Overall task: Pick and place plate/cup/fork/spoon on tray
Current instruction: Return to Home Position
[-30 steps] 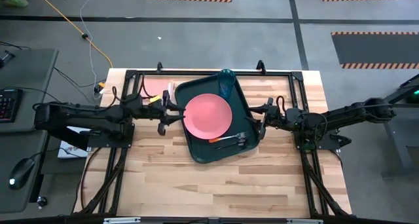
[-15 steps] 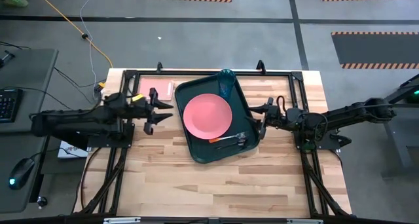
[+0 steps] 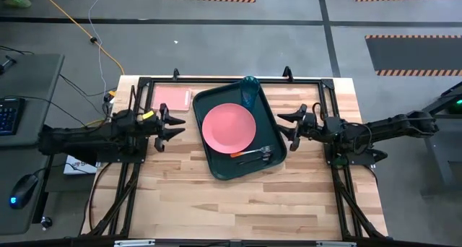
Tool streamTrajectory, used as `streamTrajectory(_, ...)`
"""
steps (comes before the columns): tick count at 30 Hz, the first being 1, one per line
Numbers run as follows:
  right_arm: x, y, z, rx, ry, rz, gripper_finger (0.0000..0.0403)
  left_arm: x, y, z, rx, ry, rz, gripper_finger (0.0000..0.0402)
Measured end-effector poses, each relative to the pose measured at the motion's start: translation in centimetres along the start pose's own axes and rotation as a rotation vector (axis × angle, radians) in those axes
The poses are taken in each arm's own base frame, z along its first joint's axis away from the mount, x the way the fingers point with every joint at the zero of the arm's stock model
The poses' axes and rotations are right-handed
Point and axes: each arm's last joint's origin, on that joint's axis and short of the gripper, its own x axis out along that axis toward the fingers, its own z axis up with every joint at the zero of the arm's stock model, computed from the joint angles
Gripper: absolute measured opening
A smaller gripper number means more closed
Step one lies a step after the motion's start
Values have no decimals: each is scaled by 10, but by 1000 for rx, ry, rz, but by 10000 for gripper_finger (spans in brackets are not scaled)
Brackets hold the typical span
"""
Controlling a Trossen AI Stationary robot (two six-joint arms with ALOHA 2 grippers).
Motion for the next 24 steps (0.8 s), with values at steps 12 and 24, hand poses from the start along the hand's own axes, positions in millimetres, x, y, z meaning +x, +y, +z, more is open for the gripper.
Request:
streamTrajectory(12, -1, 1, -4, 15, 44, 51, 200, -11, -8, -29, -10, 11, -151, 135)
streamTrajectory(24, -6, 0, 0, 3, 46, 68, 200, -21, -6, -34, 37, -16, -96, 135)
